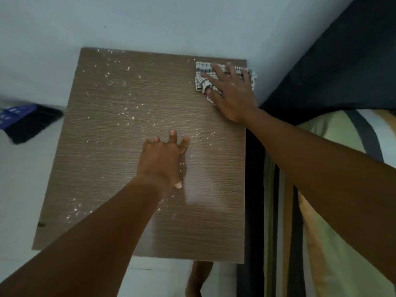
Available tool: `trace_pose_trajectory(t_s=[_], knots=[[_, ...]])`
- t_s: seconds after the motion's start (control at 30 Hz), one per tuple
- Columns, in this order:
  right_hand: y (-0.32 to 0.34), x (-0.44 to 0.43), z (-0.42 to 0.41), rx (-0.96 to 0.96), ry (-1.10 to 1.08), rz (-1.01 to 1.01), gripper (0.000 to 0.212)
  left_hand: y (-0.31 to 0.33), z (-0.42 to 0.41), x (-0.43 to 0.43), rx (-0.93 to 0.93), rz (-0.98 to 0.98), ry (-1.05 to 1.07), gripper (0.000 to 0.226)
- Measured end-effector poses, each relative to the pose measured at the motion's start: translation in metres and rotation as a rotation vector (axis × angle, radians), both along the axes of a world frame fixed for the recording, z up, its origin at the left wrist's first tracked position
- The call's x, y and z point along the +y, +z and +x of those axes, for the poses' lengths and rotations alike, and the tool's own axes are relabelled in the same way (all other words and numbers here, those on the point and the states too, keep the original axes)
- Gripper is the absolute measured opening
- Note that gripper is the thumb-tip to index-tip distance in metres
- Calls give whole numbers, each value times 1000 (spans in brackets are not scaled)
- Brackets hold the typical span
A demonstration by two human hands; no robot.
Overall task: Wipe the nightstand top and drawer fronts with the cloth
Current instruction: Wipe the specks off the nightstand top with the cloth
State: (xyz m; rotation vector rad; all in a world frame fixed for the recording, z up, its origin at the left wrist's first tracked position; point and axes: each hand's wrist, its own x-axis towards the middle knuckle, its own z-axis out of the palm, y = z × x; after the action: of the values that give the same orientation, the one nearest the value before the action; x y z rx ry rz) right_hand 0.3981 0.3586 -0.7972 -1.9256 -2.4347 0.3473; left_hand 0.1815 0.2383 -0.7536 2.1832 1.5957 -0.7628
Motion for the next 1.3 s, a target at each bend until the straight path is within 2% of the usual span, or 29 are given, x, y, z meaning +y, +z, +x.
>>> trace_pose_trajectory(t_s=[0.17, 0.27, 0.33, 0.4, 0.47, 0.6, 0.7, 0.8, 0.93, 1.07, 1.2, 1.3], knots=[[-19, -30, -7, 0, 103, -25, 53, -8, 5, 58, 8, 22, -5, 129], [-30, -65, -9, -2, 164, -47, 52, -16, 7, 94, -52, 25, 46, 123], [-36, -84, -4, -3, 190, -56, 51, -21, 3, 109, -117, 72, 56, 105], [-43, -97, -3, -3, 215, -47, 50, -24, -7, 119, -149, 204, 40, 78], [-47, -100, -1, -3, 230, -19, 50, -25, -16, 128, -151, 292, 35, 63], [-56, -99, 4, 64, 209, 24, 52, -32, -16, 144, -71, 174, -17, 55], [-73, -125, -10, 241, 208, 85, 49, -43, -21, 141, -2, 56, 14, 55], [-80, -156, -24, 375, 174, 23, 54, -51, -22, 133, 59, -7, 25, 57], [-70, -185, -32, 484, 87, 5, 52, -71, -15, 115, 108, -19, 46, 61], [-49, -202, -52, 687, -201, -19, 43, -90, -20, 64, 121, -19, 13, 58], [-31, -203, -55, 727, -404, -12, 26, -80, -38, -3, -5, -127, 16, 54], [-28, -223, -55, 691, -498, -73, 24, -70, -57, -63, -108, -236, 67, 52]])
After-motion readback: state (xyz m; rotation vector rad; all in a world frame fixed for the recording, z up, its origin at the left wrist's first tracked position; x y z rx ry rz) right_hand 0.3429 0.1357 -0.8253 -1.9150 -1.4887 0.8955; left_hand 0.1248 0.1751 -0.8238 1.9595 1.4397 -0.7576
